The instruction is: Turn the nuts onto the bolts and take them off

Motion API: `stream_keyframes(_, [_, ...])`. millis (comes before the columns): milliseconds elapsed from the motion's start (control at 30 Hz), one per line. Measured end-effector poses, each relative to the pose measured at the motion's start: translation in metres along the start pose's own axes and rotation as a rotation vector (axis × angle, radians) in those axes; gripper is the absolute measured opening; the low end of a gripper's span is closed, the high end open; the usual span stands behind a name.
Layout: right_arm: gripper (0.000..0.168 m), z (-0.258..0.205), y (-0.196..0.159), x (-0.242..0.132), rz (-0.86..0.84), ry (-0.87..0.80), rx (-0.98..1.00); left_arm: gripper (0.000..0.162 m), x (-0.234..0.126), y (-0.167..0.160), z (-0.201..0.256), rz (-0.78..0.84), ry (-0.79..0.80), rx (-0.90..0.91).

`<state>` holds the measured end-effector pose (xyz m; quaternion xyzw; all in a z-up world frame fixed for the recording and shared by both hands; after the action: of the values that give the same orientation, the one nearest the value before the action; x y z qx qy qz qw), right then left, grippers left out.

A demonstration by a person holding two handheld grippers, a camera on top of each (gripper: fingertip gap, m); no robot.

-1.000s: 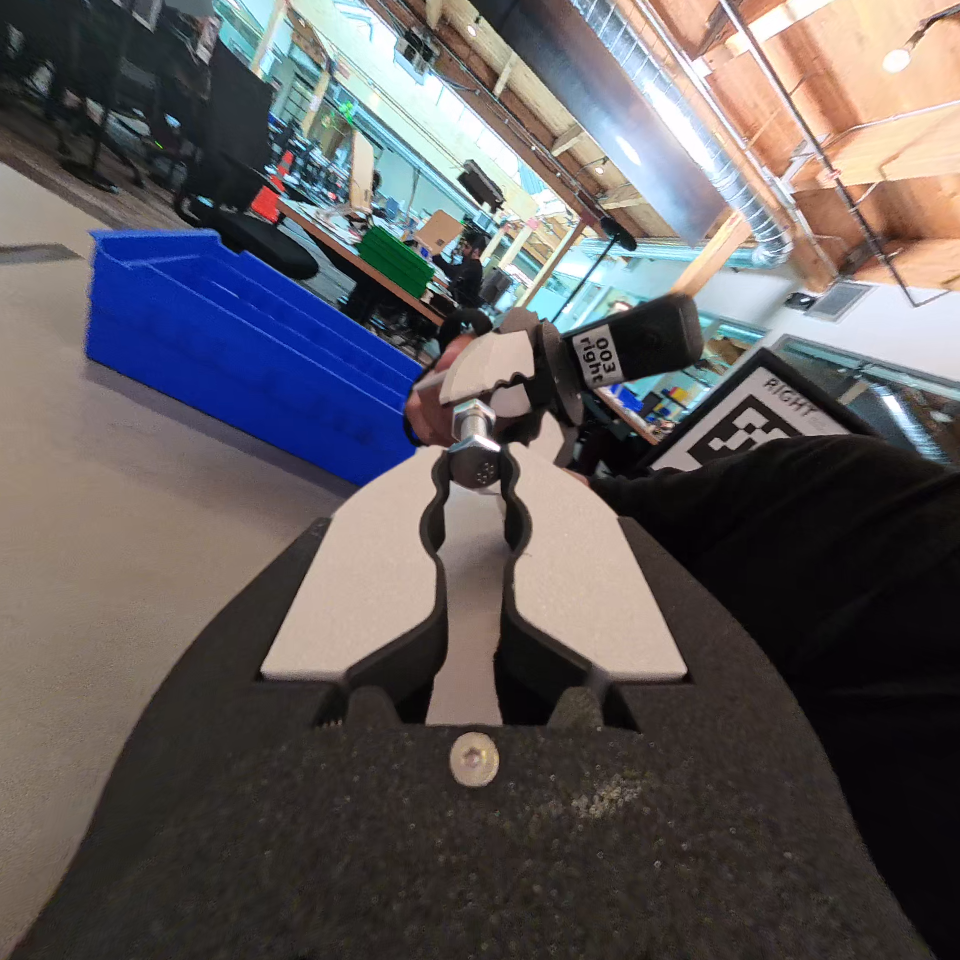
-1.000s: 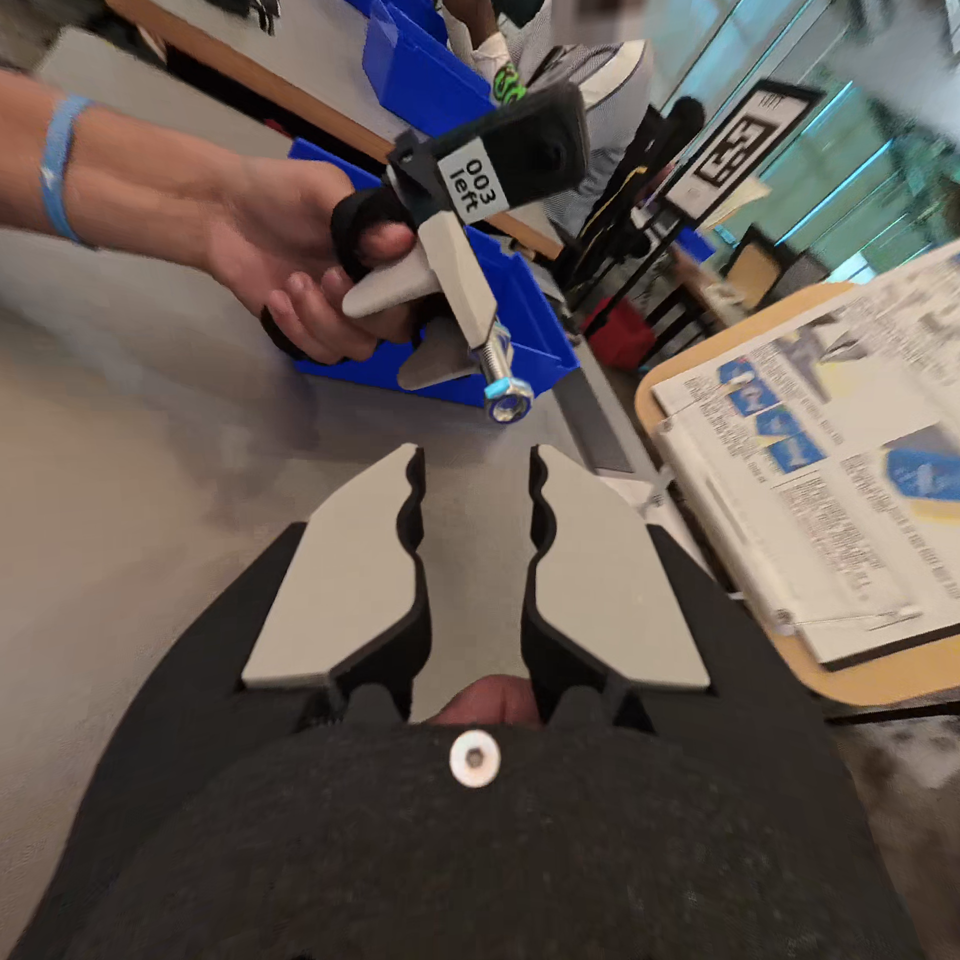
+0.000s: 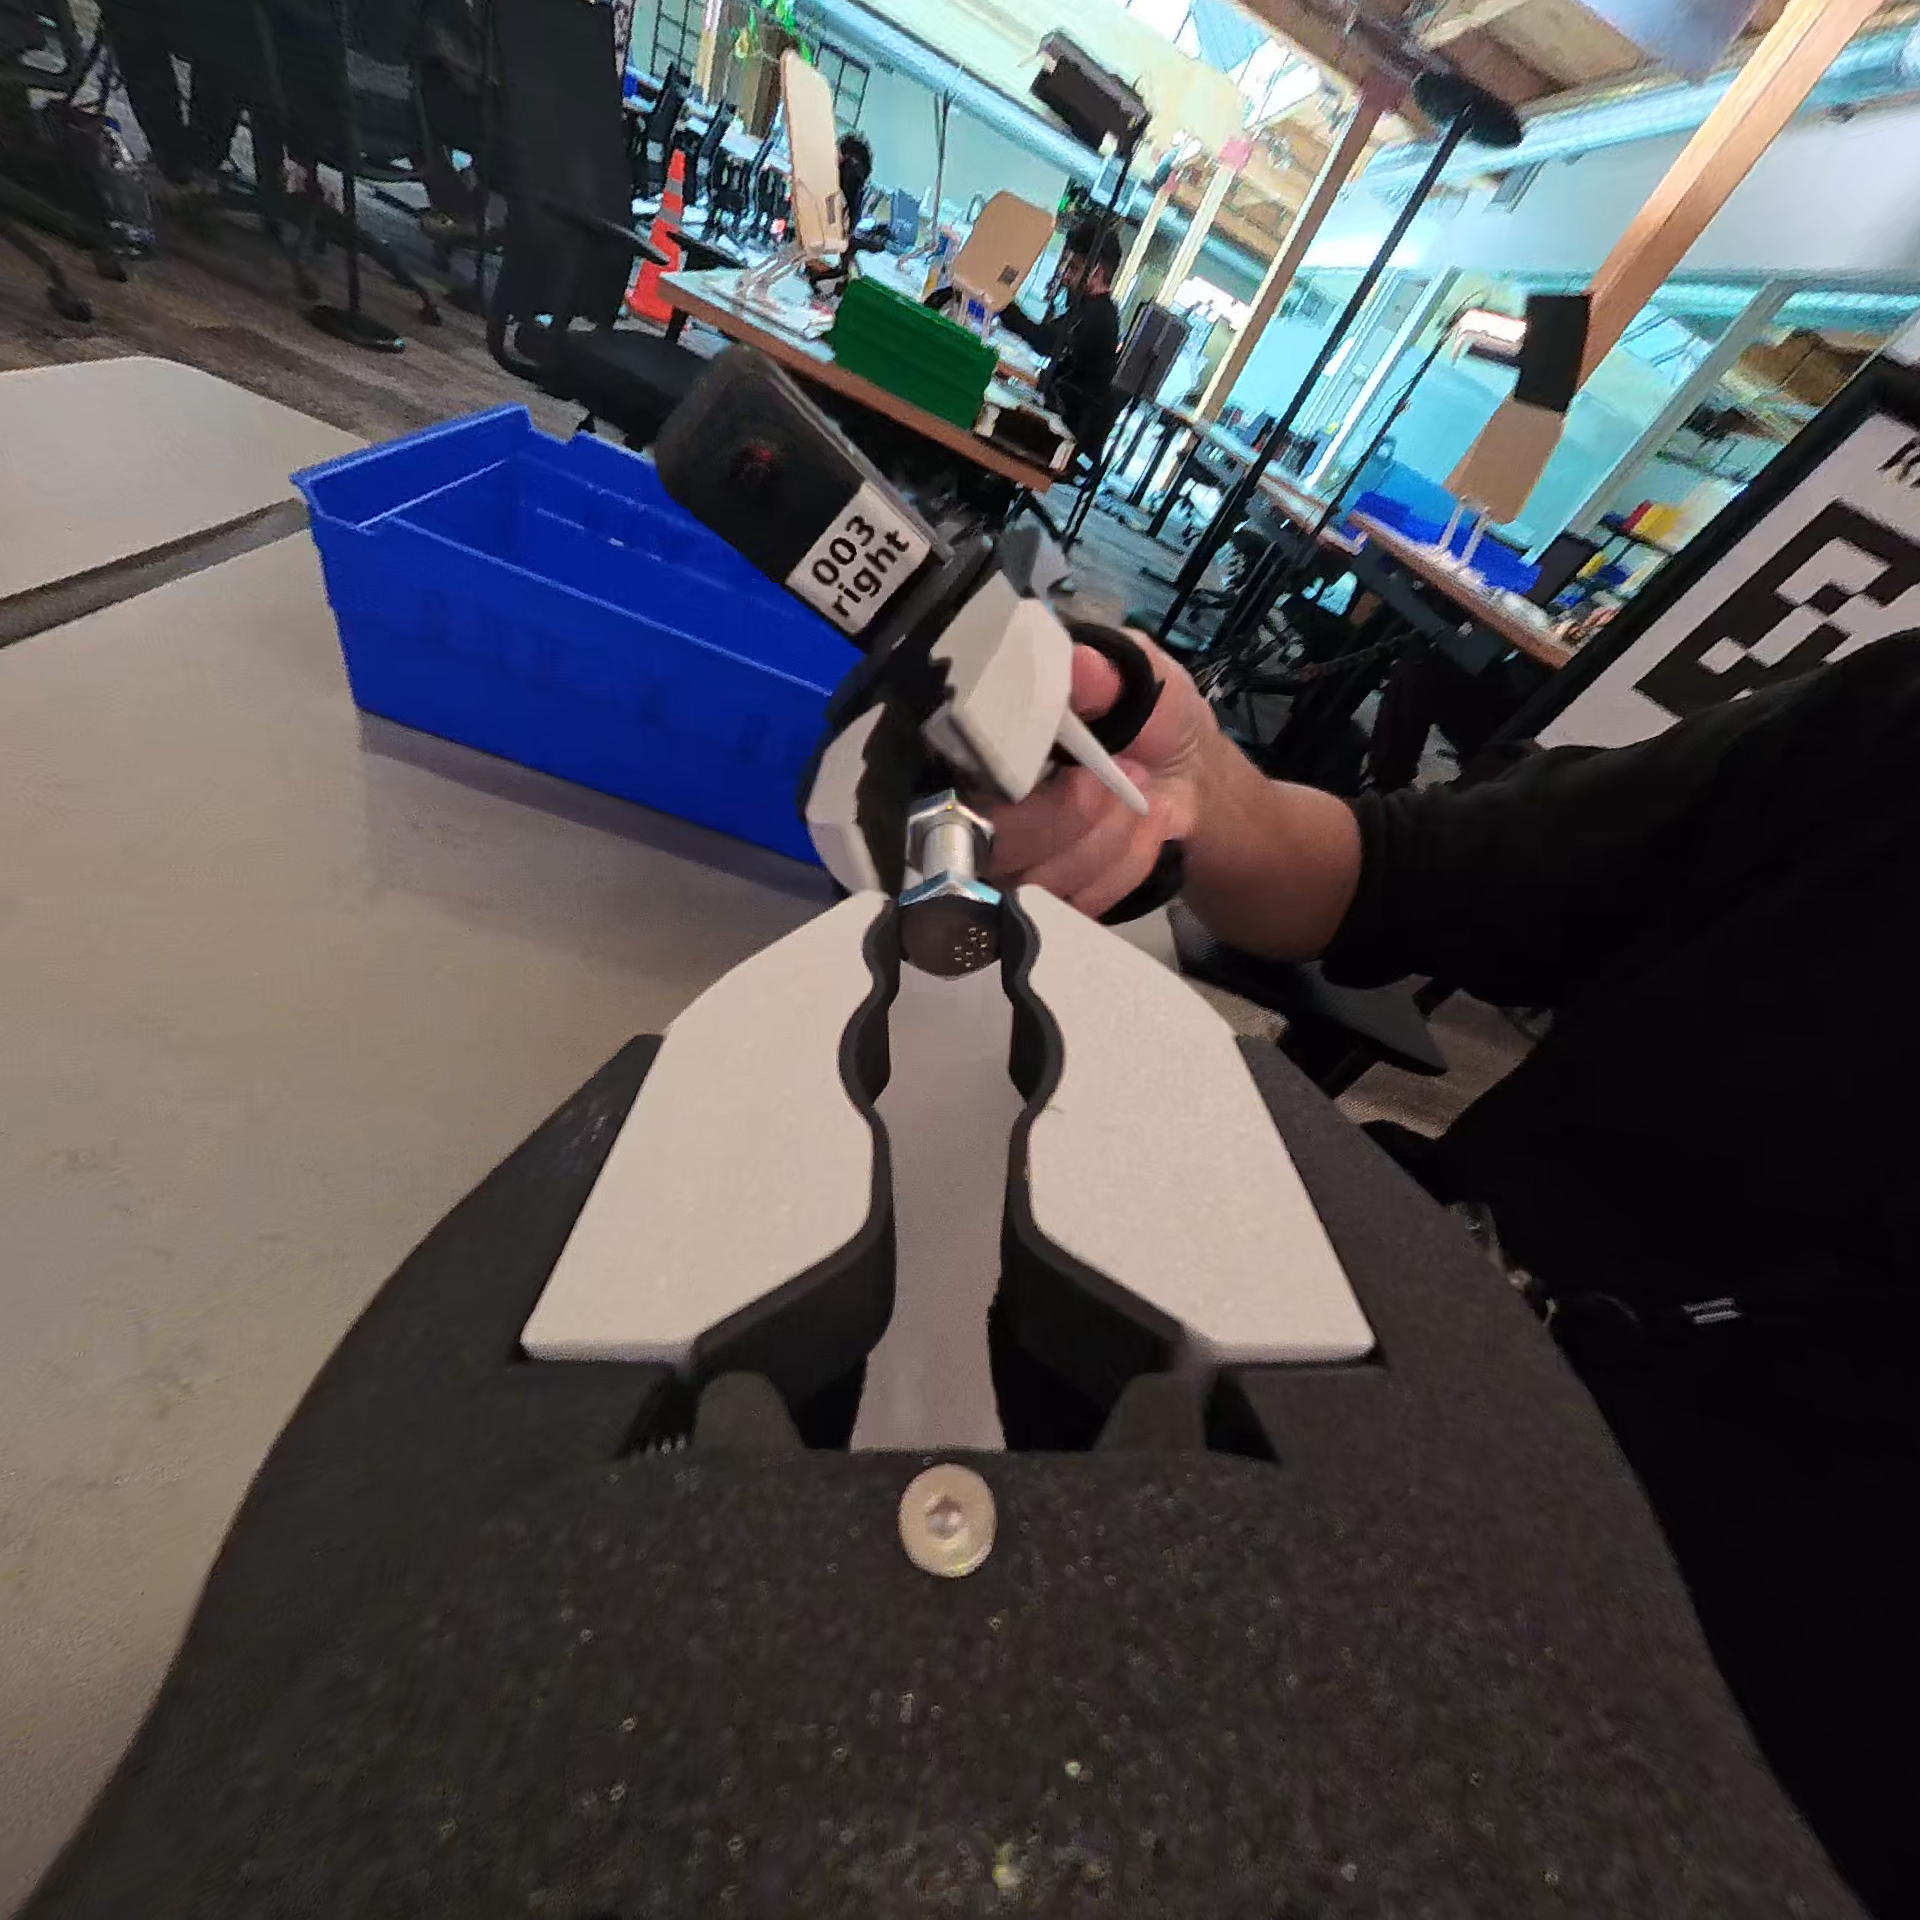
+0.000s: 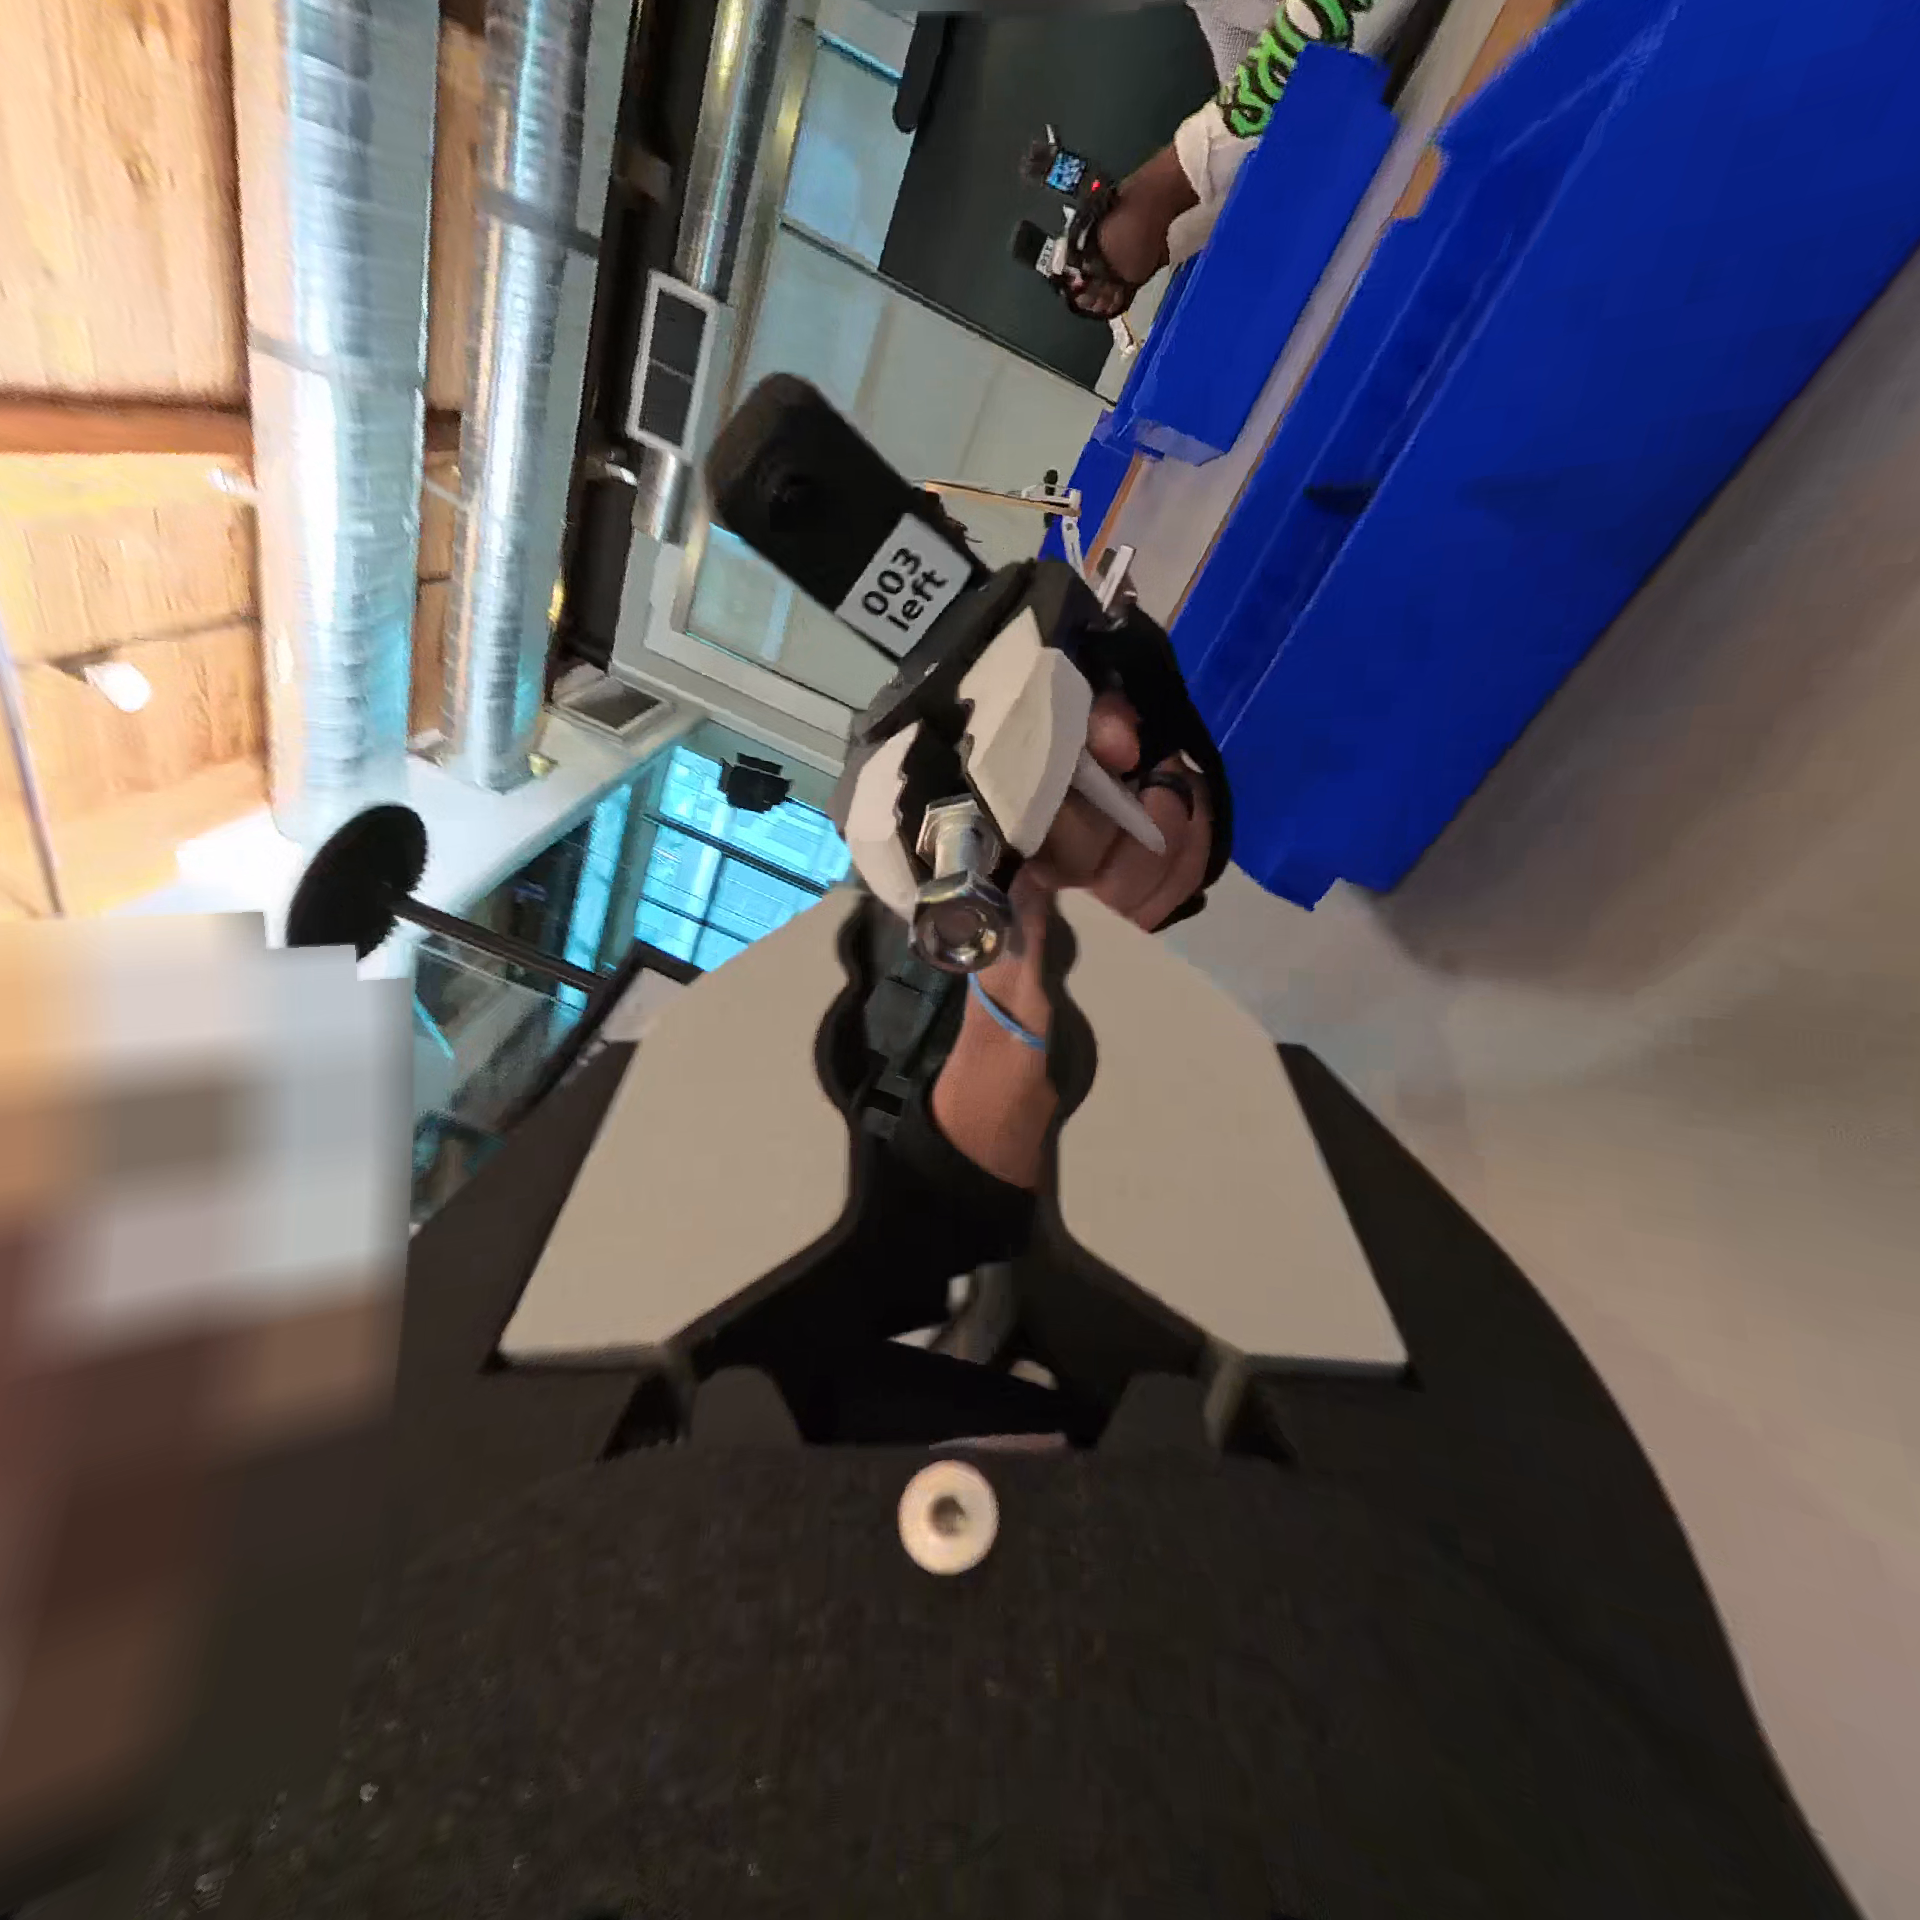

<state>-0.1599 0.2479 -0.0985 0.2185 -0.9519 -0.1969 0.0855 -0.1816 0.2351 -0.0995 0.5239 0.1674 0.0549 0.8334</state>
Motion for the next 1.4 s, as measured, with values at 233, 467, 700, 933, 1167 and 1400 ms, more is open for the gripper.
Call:
stream_keyframes(233, [0.064, 0.035, -0.003, -0.014, -0.229, -0.566, -0.844, 0.017, -0.009, 0.007, 0.001, 0.061, -0.053, -0.052])
stream_keyframes(467, [0.04, 0.007, -0.011, -0.007, -0.247, -0.73, -1.517, 0.017, -0.004, 0.003, 0.004, 0.061, -0.154, -0.156])
stream_keyframes(700, [0.018, -0.005, -0.013, -0.011, -0.098, -0.834, -1.848, 0.017, 0.003, -0.006, 0.003, 0.047, -0.228, -0.219])
stream_keyframes(933, [0.032, -0.002, -0.022, -0.009, -0.163, -0.749, -1.803, 0.017, 0.005, -0.006, 0.005, 0.046, -0.242, -0.227])
stream_keyframes(1167, [0.018, 0.002, -0.02, -0.007, -0.152, -0.764, -1.775, 0.017, 0.011, -0.009, 0.011, 0.011, -0.253, -0.213])
stream_keyframes(1400, [0.017, 0.002, -0.01, 0.004, -0.055, -0.329, -0.739, 0.017, -0.002, -0.003, 0.005, 0.024, -0.133, -0.113])
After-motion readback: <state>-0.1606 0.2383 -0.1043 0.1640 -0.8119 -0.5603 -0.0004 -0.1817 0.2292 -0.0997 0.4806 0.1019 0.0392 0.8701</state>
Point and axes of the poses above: each gripper's, where its closed fingertips meet, x out along the fingers, y out of its top, z = x × y across the jaws, the point moved 1 cm from there along -x, back along the fingers, and after that the axes turned 6 degrees about -z, right-handed, at the moved point
